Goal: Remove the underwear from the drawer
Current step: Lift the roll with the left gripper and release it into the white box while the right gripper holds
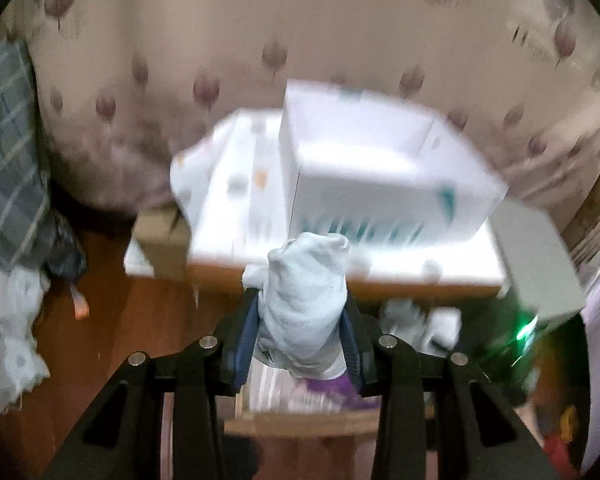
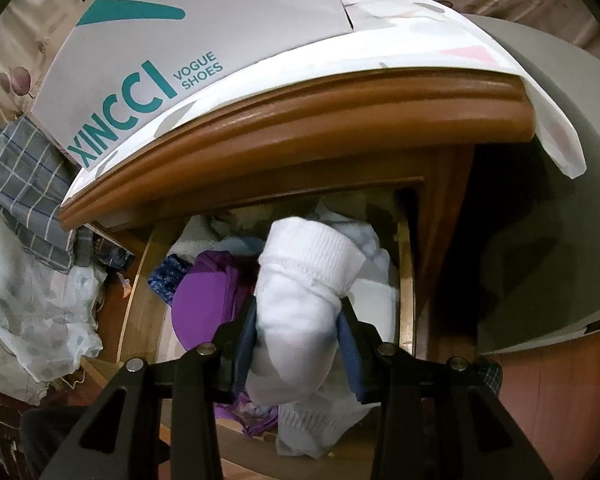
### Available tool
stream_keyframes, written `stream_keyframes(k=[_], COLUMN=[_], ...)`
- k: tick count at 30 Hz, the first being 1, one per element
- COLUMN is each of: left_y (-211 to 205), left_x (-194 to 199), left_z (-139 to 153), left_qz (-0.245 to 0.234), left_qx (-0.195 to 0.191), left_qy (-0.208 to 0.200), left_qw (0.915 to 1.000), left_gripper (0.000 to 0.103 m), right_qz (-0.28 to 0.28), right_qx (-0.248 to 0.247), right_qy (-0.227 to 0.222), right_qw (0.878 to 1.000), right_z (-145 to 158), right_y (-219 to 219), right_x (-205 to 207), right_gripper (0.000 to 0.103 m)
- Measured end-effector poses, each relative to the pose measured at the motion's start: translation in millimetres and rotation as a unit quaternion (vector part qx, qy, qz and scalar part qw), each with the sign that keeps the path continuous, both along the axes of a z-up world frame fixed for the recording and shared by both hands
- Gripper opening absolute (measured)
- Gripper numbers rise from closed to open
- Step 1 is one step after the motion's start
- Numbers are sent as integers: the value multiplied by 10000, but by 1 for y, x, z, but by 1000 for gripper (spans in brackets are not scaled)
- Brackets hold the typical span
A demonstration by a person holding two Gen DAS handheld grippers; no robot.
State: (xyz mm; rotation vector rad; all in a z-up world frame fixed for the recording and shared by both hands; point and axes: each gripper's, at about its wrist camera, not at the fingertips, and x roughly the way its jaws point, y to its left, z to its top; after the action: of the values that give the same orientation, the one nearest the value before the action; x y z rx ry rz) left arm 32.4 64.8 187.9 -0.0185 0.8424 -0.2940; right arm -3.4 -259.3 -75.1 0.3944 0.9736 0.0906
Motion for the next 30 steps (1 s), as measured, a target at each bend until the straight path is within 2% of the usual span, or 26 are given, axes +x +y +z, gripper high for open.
stream_keyframes(k=[6,10,15,20,22,30], left_y=[-22,-47,-71,-96,-99,-102], left_x=[38,80,122,151,160,165], left_z=[73,82,64,31,16,-22], left_qz=[-30,-29,14,-55,-29,-151], left_qx=[-112,-116,-91,211,163,538], left_qy=[-673,-630,-488,-375,-293,-56], left_qw=[9977,9979,9988,9991,9994,9984], left_gripper=[35,35,35,35,35,35], right_qz=[22,2,16,87,91,66], right_qx=[-29,-15,-140,-165,-144,-80], right_qy=[-1,-4,-69,-104,-97,-59], right_qw=[10000,10000,9999,9998,9998,9999], right_z=[-1,0,2,3,3,2], right_y=[1,0,3,5,5,-2], right_x=[0,0,-3,-3,-3,-2], right_gripper=[39,39,39,39,39,39])
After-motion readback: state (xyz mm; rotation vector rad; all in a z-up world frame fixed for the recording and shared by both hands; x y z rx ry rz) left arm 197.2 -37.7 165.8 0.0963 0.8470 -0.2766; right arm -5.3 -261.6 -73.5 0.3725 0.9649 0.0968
